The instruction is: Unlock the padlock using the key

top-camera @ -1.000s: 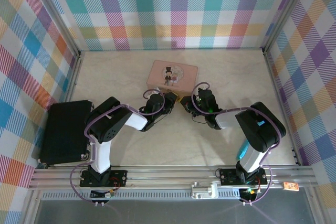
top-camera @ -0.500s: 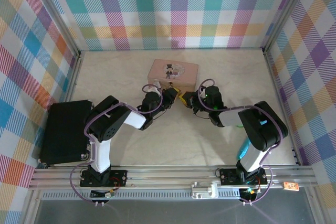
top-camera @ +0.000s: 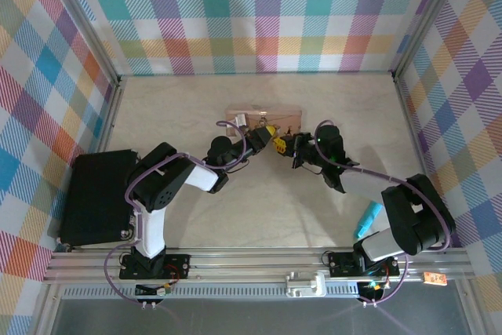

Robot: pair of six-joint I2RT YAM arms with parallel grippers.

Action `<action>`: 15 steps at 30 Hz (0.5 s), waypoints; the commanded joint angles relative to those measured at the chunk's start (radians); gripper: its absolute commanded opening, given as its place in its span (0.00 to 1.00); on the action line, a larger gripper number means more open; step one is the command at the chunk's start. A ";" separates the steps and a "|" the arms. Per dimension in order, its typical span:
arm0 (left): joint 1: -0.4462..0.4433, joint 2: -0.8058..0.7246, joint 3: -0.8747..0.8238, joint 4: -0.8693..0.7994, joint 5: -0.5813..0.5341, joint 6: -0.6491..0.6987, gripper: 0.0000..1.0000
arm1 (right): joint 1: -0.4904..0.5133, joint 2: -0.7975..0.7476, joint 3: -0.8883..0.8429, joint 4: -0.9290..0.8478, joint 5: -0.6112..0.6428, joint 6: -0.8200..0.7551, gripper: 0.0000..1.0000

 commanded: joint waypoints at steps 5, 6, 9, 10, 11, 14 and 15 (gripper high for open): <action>-0.088 0.047 0.075 -0.001 0.173 0.059 0.00 | 0.007 0.097 0.060 0.269 -0.302 0.095 0.00; -0.085 0.049 0.078 -0.001 0.157 0.040 0.00 | -0.011 0.102 0.074 0.237 -0.332 0.012 0.00; -0.079 0.052 0.088 -0.008 0.117 -0.004 0.00 | -0.052 0.081 0.122 0.029 -0.361 -0.285 0.01; -0.079 0.051 0.088 -0.010 0.098 -0.015 0.00 | -0.060 0.067 0.143 -0.074 -0.360 -0.393 0.01; -0.077 0.050 0.087 -0.010 0.082 -0.026 0.00 | -0.067 0.050 0.166 -0.175 -0.347 -0.515 0.02; -0.072 0.039 0.078 -0.022 0.033 -0.059 0.00 | -0.066 0.001 0.195 -0.351 -0.271 -0.763 0.06; -0.072 0.037 0.081 -0.032 0.020 -0.075 0.00 | -0.066 -0.014 0.189 -0.370 -0.247 -0.806 0.09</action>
